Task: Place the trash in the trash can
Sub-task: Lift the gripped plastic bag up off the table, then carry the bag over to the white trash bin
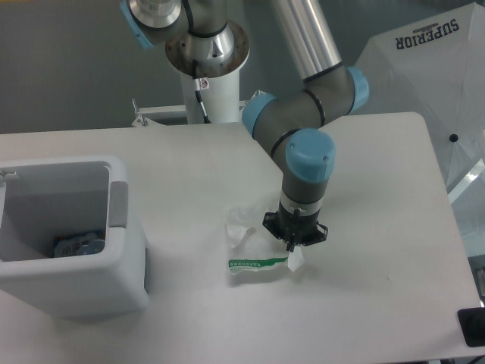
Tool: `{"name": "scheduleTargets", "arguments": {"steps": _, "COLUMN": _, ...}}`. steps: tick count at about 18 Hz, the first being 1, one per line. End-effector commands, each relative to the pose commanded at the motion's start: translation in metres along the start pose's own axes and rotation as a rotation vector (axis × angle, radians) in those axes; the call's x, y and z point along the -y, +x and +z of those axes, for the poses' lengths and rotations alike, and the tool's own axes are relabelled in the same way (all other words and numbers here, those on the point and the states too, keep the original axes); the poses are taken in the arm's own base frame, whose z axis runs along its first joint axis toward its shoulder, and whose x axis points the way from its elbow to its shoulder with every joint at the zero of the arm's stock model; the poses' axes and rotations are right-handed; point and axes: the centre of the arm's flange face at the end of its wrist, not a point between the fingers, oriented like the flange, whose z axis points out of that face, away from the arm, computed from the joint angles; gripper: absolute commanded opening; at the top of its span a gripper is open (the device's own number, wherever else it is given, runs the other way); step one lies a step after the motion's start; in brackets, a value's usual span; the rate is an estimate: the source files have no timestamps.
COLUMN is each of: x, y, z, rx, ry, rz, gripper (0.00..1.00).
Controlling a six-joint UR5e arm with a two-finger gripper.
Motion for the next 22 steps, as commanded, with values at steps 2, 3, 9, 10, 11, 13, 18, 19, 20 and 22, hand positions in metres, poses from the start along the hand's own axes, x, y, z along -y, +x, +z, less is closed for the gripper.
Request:
{"name": "scheduleTargets", "arguments": {"steps": 2, "x": 0.002, "y": -0.004, "z": -0.025, "rx": -0.023, "ry": 0.083, "rz": -0.051, "gripper": 0.0}}
{"name": "scheduleTargets", "arguments": {"steps": 3, "x": 0.005, "y": -0.004, "z": -0.038, "rx": -0.034, "ry": 0.126, "rz": -0.079, "gripper": 0.0}}
{"name": "scheduleTargets", "arguments": {"steps": 9, "x": 0.015, "y": -0.004, "z": -0.091, "rx": -0.064, "ry": 0.265, "rz": -0.179, "gripper": 0.0}}
{"name": "scheduleTargets", "arguments": {"steps": 10, "x": 0.019, "y": -0.004, "z": -0.102, "rx": -0.065, "ry": 0.288, "rz": -0.19, "gripper": 0.0}}
{"name": "scheduleTargets", "arguments": {"steps": 11, "x": 0.025, "y": -0.002, "z": -0.116, "rx": -0.067, "ry": 0.319, "rz": -0.209, "gripper": 0.0}}
{"name": "scheduleTargets", "arguments": {"steps": 13, "x": 0.033, "y": 0.004, "z": -0.137, "rx": -0.093, "ry": 0.371, "rz": -0.248, "gripper": 0.0}}
{"name": "scheduleTargets", "arguments": {"steps": 18, "x": 0.046, "y": 0.023, "z": -0.199, "rx": -0.114, "ry": 0.477, "rz": -0.333, "gripper": 0.0}}
{"name": "scheduleTargets", "arguments": {"steps": 19, "x": 0.049, "y": 0.026, "z": -0.215, "rx": -0.105, "ry": 0.5, "rz": -0.346, "gripper": 0.0}}
{"name": "scheduleTargets", "arguments": {"steps": 20, "x": 0.053, "y": 0.031, "z": -0.232, "rx": -0.096, "ry": 0.523, "rz": -0.345, "gripper": 0.0}}
{"name": "scheduleTargets", "arguments": {"steps": 22, "x": 0.063, "y": 0.05, "z": -0.271, "rx": -0.093, "ry": 0.591, "rz": -0.311, "gripper": 0.0}}
